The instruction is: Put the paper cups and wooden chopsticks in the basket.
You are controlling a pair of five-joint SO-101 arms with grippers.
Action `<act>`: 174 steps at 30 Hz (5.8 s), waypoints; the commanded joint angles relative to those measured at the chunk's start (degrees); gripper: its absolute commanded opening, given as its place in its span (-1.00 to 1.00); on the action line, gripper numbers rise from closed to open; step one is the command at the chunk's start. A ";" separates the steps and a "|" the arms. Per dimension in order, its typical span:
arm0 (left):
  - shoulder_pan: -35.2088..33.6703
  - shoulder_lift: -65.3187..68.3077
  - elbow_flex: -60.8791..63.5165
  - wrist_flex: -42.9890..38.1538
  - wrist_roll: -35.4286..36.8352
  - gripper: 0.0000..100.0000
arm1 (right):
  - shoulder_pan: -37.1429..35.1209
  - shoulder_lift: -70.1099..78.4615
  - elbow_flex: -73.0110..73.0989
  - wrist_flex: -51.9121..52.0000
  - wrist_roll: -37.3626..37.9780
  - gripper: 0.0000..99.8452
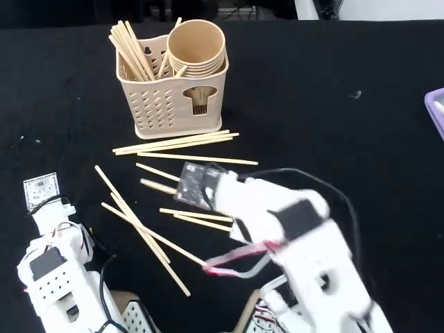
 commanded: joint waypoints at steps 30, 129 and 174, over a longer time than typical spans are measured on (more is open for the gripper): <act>0.31 -0.18 -0.48 -0.18 -0.35 -0.60 | -0.09 30.46 21.76 -33.23 0.44 -0.81; 31.08 56.88 -33.27 -4.57 42.90 -0.71 | 32.62 -20.18 44.62 -36.48 -24.35 -0.98; 24.66 65.93 -40.84 -5.89 39.21 -0.60 | 32.62 -20.18 44.70 -36.48 -24.35 -0.98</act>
